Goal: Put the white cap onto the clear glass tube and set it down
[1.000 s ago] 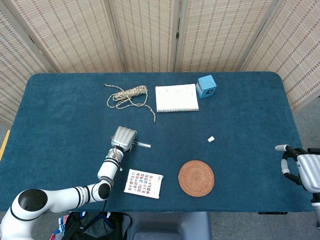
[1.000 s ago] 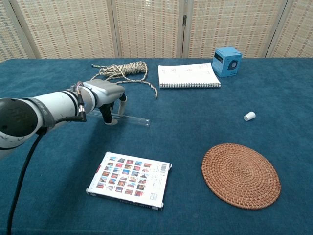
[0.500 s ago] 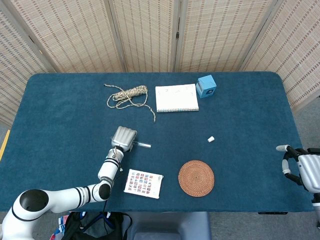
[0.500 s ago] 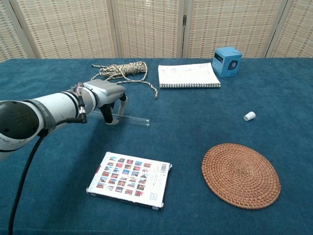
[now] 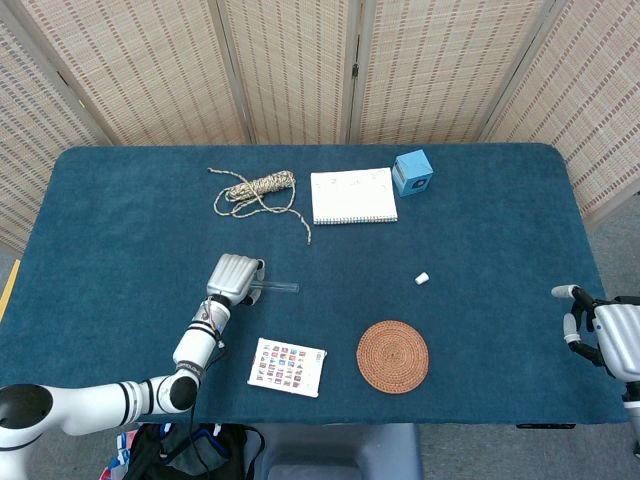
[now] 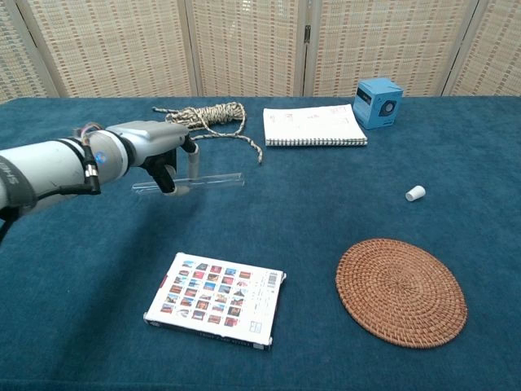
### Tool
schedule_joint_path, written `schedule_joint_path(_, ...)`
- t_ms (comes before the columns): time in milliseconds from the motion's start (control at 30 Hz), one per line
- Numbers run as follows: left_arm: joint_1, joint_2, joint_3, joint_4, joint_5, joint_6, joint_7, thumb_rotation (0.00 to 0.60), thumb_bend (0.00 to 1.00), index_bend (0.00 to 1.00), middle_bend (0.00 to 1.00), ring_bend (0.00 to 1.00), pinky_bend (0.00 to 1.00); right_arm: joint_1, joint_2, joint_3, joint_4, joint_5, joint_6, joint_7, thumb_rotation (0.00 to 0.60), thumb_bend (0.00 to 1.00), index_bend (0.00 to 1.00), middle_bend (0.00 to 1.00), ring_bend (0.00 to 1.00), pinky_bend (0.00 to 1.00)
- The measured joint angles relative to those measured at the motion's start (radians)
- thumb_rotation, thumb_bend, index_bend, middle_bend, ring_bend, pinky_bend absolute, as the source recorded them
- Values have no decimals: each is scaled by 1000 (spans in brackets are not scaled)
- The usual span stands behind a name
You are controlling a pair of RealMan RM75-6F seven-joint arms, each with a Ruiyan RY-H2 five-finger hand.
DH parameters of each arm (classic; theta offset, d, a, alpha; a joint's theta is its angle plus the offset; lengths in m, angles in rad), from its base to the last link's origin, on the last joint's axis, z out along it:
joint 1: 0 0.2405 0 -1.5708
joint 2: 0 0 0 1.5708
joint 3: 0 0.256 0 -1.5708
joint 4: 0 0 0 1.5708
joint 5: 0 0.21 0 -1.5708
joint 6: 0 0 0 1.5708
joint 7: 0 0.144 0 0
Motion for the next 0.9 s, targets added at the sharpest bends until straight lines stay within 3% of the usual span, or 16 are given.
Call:
schedule_joint_path(233,54,119,9,-178,45,37,-53,600,360,593,1000,901,1000,87,-4,20,-12,40,-146,-61,600,872,320,915,975,867)
schedule_joint_path(400,83,183,21,-282,90,72,-74,600,360,591,1000,901,1000,187,-31,41,6,95,-307,-98,600,995,320,995,1000,920)
schedule_joint_path(700,109,248,40,-393,133,107,-95,600,360,590,1000,901,1000,373,-131,75,99,239,-592,-125,600,1000,320,1000,1000,956)
schedule_joint_path(900,122,267,54,-422,147,120,-107,600,360,590,1000,901,1000,468,-212,78,191,358,-693,-186,600,1000,320,1000,1000,961)
